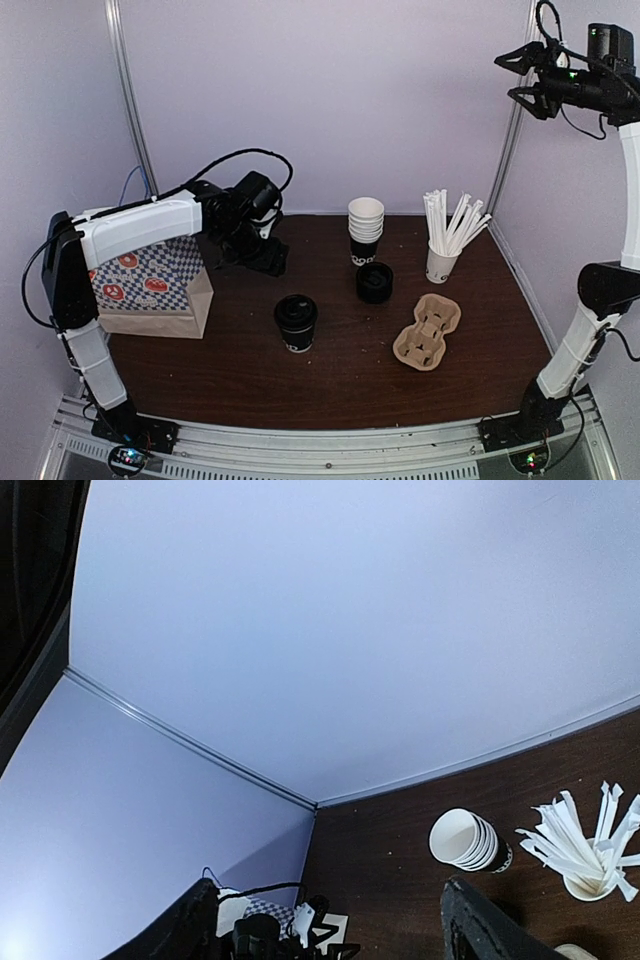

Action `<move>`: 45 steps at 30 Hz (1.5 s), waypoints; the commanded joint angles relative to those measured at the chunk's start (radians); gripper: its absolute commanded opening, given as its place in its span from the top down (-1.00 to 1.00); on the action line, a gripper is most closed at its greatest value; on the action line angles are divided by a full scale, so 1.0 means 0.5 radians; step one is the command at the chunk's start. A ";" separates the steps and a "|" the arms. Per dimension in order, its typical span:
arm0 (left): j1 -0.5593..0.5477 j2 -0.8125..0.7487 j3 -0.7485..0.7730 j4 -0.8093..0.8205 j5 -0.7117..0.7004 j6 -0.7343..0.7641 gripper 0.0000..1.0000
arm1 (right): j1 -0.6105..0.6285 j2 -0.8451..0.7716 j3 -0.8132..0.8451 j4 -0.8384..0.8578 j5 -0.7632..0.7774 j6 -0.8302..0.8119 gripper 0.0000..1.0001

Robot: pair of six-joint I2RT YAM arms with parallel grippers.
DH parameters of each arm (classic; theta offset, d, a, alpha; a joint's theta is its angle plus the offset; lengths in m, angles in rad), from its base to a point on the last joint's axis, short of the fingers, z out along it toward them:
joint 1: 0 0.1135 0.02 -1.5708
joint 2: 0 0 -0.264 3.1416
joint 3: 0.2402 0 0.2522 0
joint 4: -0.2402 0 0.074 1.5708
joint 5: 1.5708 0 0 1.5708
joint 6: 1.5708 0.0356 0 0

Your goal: Pack the takeout coffee

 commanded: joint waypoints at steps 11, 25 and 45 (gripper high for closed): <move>-0.016 -0.418 -0.260 0.246 0.435 0.585 -0.56 | 0.252 -0.190 -0.535 0.211 0.075 -0.695 -0.63; -0.170 -0.458 -0.300 -0.093 0.682 1.085 -0.67 | 0.677 -0.541 -2.559 0.387 -0.608 -2.385 -0.25; -0.382 0.015 -0.033 -0.060 0.313 0.958 -0.57 | 0.788 -0.709 -3.289 0.633 -0.384 -2.779 -0.25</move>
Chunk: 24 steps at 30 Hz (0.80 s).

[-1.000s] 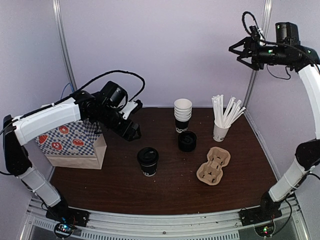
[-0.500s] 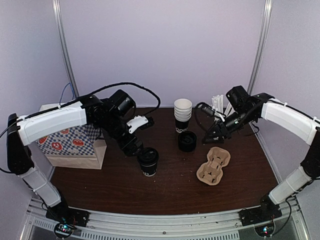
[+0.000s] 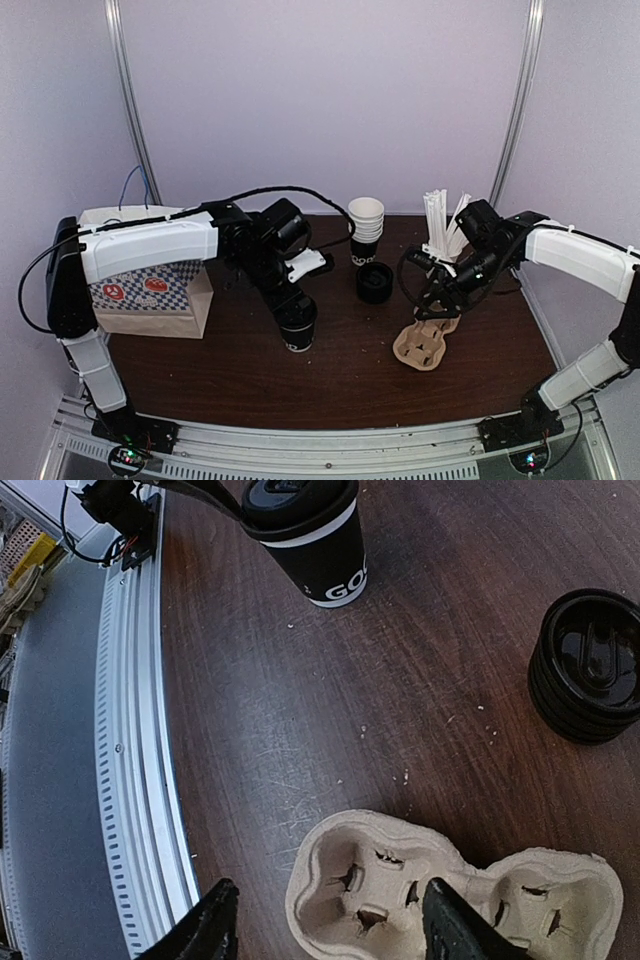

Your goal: Pack the takeout coffee

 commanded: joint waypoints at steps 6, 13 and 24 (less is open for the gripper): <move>-0.001 0.085 0.109 -0.026 -0.002 -0.020 -0.39 | -0.006 -0.040 -0.040 0.073 0.037 -0.060 -0.24; -0.002 0.124 0.198 -0.136 0.014 -0.087 -0.47 | -0.006 -0.012 -0.030 0.062 0.034 -0.070 -0.24; -0.001 0.024 0.198 -0.122 0.017 -0.092 -0.54 | -0.007 0.001 -0.033 0.057 0.028 -0.079 -0.22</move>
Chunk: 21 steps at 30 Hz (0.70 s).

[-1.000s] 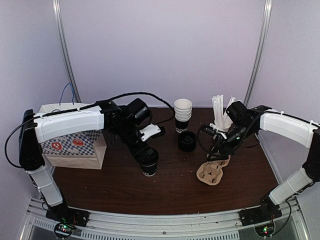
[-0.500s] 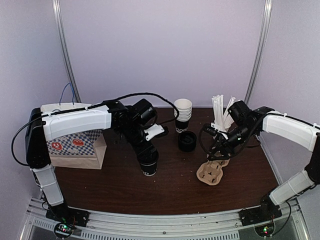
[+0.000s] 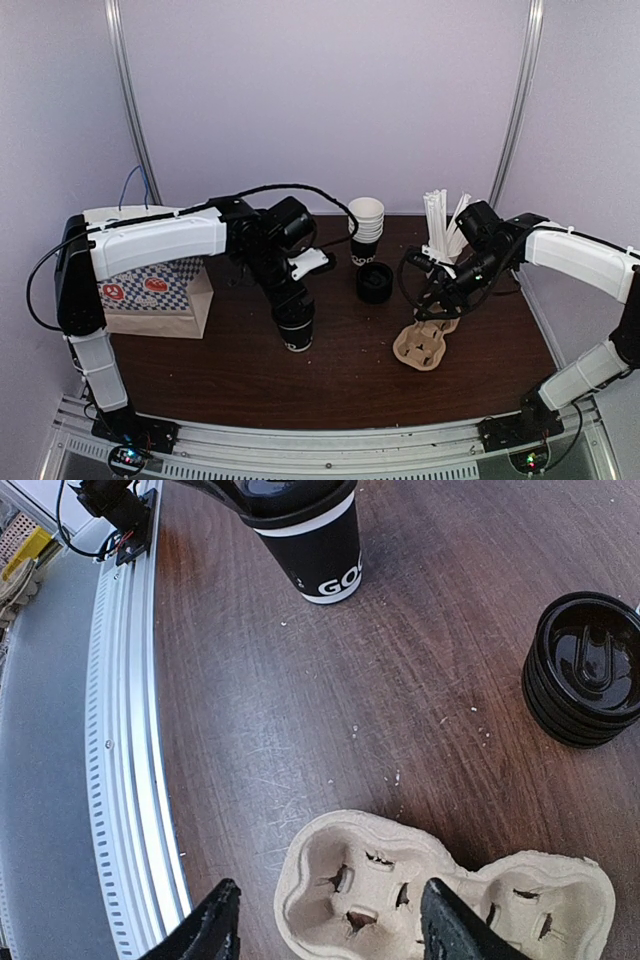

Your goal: Pack the takeout coffee

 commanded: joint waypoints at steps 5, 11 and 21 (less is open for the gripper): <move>0.001 -0.143 0.018 0.079 0.202 -0.021 -0.58 | -0.006 0.030 0.005 0.000 0.001 -0.048 -0.21; 0.003 -0.055 0.001 0.054 0.070 -0.057 -0.66 | -0.006 0.030 0.006 -0.005 -0.001 -0.054 -0.20; 0.019 0.007 -0.011 0.041 0.013 -0.066 -0.69 | -0.006 0.038 0.003 -0.018 -0.013 -0.067 -0.20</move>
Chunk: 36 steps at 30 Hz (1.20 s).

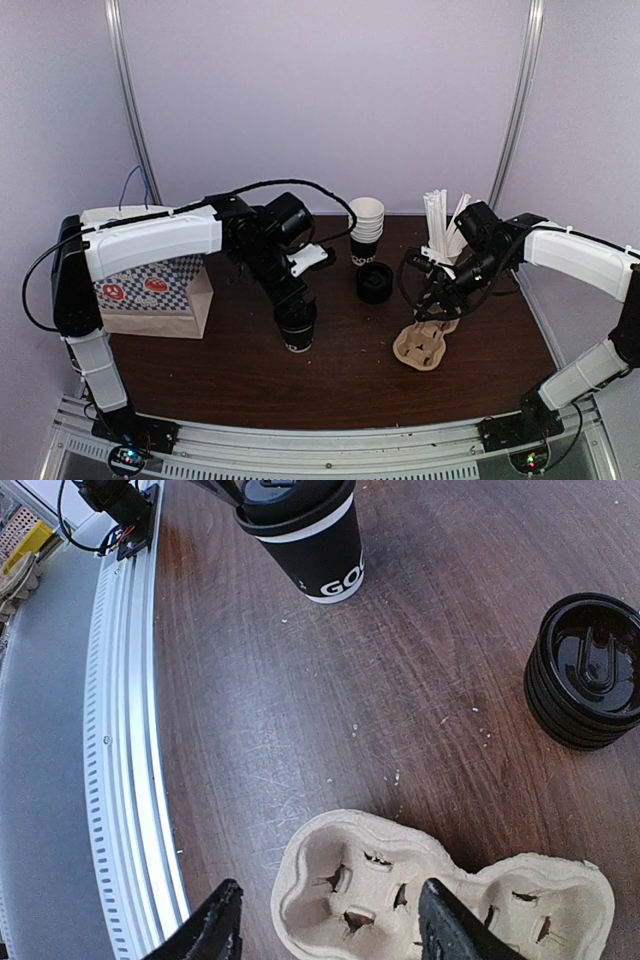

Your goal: Pack the takeout coffee

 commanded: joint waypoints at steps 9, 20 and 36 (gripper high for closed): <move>0.051 0.084 -0.009 0.011 0.087 -0.054 -0.53 | -0.006 0.038 0.002 -0.027 -0.017 -0.041 -0.19; 0.118 0.121 0.102 -0.021 0.063 -0.032 -0.38 | -0.006 0.043 0.012 -0.033 -0.012 -0.045 -0.18; 0.429 0.886 1.387 -0.174 -0.045 0.246 -0.30 | -0.006 0.026 0.010 -0.014 0.056 -0.024 -0.15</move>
